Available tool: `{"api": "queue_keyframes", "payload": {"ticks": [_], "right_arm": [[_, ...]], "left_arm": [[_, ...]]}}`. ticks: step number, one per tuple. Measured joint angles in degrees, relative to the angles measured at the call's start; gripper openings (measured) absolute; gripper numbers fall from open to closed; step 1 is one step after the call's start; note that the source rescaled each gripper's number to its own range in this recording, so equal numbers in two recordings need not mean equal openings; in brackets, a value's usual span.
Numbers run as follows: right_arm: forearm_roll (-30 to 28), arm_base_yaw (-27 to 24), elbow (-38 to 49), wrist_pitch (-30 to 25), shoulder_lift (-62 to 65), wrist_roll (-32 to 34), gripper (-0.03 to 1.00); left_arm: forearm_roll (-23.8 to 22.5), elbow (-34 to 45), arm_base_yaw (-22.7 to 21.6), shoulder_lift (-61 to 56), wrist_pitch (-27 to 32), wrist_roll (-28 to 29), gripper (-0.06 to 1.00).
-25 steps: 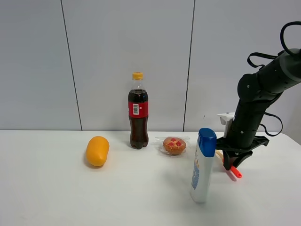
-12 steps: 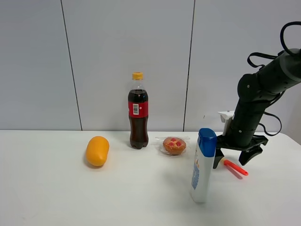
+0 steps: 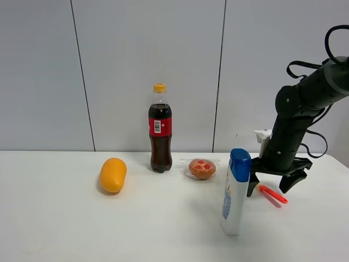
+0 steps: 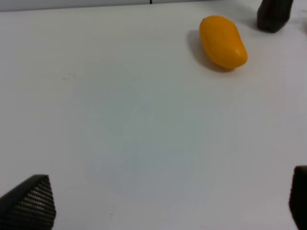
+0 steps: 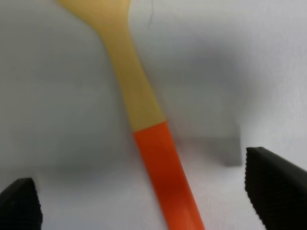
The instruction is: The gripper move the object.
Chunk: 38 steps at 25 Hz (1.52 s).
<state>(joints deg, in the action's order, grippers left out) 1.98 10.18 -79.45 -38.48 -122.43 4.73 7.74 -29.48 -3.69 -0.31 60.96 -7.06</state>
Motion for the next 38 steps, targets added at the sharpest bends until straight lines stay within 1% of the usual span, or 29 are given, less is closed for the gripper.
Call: {"api": "queue_keyframes", "payload": {"ticks": [2,4,6,10,15,22,24,27,31,33,36,38], "right_arm": [[-0.2,0.0,0.0,0.21,0.11,0.05,0.93],[-0.54,0.0,0.0,1.07,0.24,0.56,0.98],[-0.61,0.0,0.0,1.11,0.59,1.81,0.99],[-0.61,0.0,0.0,0.63,3.65,2.15,1.0],[-0.61,0.0,0.0,-0.81,11.12,1.96,1.0],[-1.4,0.0,0.0,-1.94,26.94,1.34,1.0],[-2.79,0.0,0.0,-1.94,31.65,1.18,1.0],[-6.35,0.0,0.0,-1.94,36.73,1.08,1.0],[-9.69,0.0,0.0,-2.18,40.06,0.91,1.0],[-11.0,0.0,0.0,-3.75,42.03,0.49,1.0],[-13.67,-0.07,0.0,-7.61,44.87,0.02,1.0],[-14.92,-0.96,0.0,-9.39,46.73,0.02,1.0]], "left_arm": [[0.0,0.0,0.0,0.0,0.0,0.0,1.0],[0.0,0.0,0.0,0.0,0.0,0.0,1.0],[0.0,0.0,0.0,0.0,0.0,0.0,1.0],[0.17,0.0,0.0,0.0,0.0,0.0,1.0],[0.17,0.0,0.0,0.0,0.0,0.05,1.0],[0.12,0.0,0.0,0.0,0.0,0.05,1.0],[0.12,0.0,0.0,0.0,0.0,0.05,1.0],[0.06,0.0,0.0,0.0,0.0,0.05,1.0],[0.06,0.0,0.0,0.0,0.0,-0.01,1.0],[0.06,0.0,0.0,0.0,0.0,-0.01,1.0],[0.06,0.0,0.0,0.0,0.0,-0.01,1.0],[0.06,0.0,0.0,0.0,0.0,-0.01,1.0]]}}
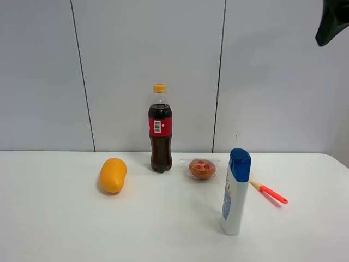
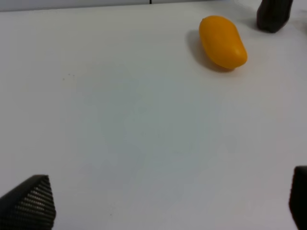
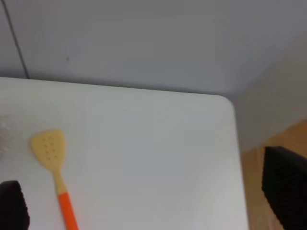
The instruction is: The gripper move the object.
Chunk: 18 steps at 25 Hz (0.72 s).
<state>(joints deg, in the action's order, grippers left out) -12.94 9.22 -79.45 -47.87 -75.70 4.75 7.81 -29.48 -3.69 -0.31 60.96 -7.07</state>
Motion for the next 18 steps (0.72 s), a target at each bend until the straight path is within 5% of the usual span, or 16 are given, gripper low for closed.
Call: {"api": "queue_keyframes", "payload": {"ticks": [13,18], "right_arm": [[-5.8,-6.17,0.24,-8.4,12.15,-0.06,1.0],[-7.26,-6.35,6.67,-10.51,19.18,-0.13,1.0]], "left_arm": [[0.0,0.0,0.0,0.0,0.0,0.04,1.0],[0.0,0.0,0.0,0.0,0.0,0.04,1.0]]}}
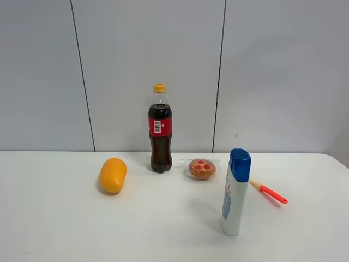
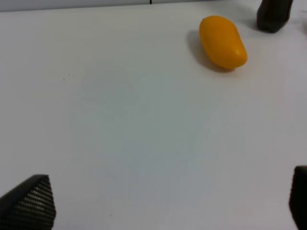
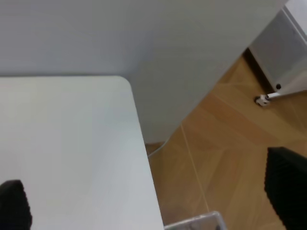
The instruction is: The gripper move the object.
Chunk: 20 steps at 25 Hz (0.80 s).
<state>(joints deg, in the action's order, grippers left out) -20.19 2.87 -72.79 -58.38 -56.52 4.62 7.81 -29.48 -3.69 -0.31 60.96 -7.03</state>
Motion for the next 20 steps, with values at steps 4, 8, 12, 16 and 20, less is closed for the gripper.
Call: {"api": "queue_keyframes", "payload": {"ticks": [4,8,12,16,20], "right_arm": [[1.03,0.0,6.46,-0.12,5.38,0.0,1.0],[5.09,0.0,14.53,-0.28,12.33,-0.13,1.0],[11.45,0.0,22.69,-0.28,20.1,-2.0,1.0],[15.32,0.0,30.96,0.42,30.67,-3.55,1.0],[15.83,0.0,36.6,1.69,38.21,-1.34,1.0]], "left_arm": [[0.0,0.0,0.0,0.0,0.0,0.0,1.0],[0.0,0.0,0.0,0.0,0.0,0.0,1.0],[0.0,0.0,0.0,0.0,0.0,0.0,1.0],[0.0,0.0,0.0,0.0,0.0,0.0,1.0],[0.0,0.0,0.0,0.0,0.0,0.0,1.0]]}}
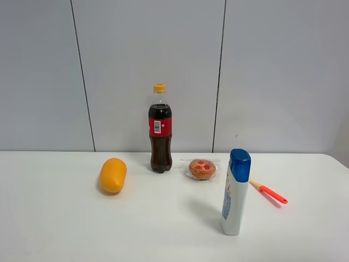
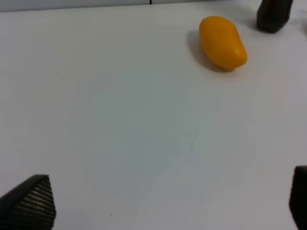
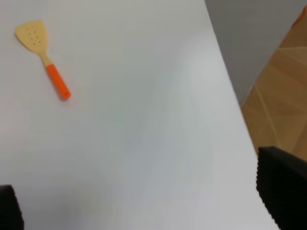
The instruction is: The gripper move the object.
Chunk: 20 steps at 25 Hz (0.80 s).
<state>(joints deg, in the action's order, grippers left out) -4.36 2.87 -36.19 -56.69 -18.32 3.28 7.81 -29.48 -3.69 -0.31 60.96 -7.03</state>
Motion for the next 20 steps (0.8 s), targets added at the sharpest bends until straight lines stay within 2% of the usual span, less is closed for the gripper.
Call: {"api": "queue_keyframes", "payload": {"ticks": [6,20], "right_arm": [[1.53,0.0,5.73,0.17,6.53,-1.49,1.0],[7.26,0.0,5.86,0.47,8.84,-10.06,0.99]], "left_arm": [[0.0,0.0,0.0,0.0,0.0,0.0,1.0],[0.0,0.0,0.0,0.0,0.0,0.0,1.0]]}}
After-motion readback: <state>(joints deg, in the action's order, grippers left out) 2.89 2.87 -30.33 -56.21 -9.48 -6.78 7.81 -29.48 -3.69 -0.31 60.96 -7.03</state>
